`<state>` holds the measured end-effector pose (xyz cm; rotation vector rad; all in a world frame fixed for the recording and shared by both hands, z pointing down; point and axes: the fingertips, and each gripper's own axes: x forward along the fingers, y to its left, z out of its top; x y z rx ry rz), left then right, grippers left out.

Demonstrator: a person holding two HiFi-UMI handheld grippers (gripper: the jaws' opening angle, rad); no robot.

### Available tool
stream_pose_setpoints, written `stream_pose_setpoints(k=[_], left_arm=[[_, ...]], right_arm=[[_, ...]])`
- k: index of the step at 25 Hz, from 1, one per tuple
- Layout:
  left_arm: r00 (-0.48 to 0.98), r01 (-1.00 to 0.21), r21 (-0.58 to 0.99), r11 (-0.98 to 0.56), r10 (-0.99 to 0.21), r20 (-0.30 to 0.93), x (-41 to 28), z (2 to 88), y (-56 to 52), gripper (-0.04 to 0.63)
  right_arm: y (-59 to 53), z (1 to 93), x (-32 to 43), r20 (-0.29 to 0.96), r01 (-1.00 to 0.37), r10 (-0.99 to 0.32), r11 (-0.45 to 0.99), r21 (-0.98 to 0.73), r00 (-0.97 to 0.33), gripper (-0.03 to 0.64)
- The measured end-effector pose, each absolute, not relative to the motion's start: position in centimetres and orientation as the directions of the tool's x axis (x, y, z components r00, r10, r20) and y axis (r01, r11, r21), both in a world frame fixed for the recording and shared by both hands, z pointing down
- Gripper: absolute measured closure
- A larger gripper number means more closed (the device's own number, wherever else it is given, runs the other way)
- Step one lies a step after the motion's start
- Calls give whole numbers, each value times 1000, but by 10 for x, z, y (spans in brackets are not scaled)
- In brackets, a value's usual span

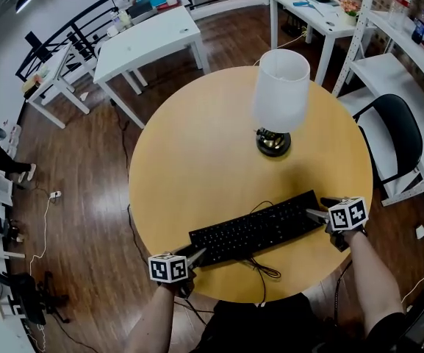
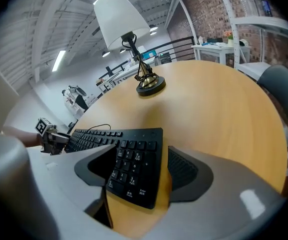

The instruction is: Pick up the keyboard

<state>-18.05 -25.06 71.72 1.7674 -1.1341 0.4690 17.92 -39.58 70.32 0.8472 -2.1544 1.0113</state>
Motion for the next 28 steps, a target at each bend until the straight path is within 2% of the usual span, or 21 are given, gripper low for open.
stream_pose_setpoints(k=[5,11,13,17,21,24,28], left_arm=[[493,-853,510,-111,-494,716,-180,719,-254,365],[501,-843,529,-99,-503,705,-179,718,-256,364],[501,-845,525,-105,-500,706,-179,718,-255,365],[486,-861,491,-133,-500,716,-177,719,-255,368],[469,-872,471,-133,-502,727,-178,717,-254,371],[481,-866,483,-130,-481,733,-178,720,-257,372],[498,-855,503,-125,-467,731,-179,722,-260,379]], right_arm=[[-401,714,184,745,-768,-292,473,-432,-599,293],[-392,720,175,738,-731,-230,488,-476,-634,296],[-393,720,176,732,-729,-238,492,-476,-639,324],[-391,721,176,694,-690,-235,526,-498,-680,328],[-391,718,177,634,-653,-224,466,-597,-740,369],[-397,719,178,633,-651,-220,463,-602,-742,403],[-403,722,179,633,-646,-201,441,-622,-747,416]])
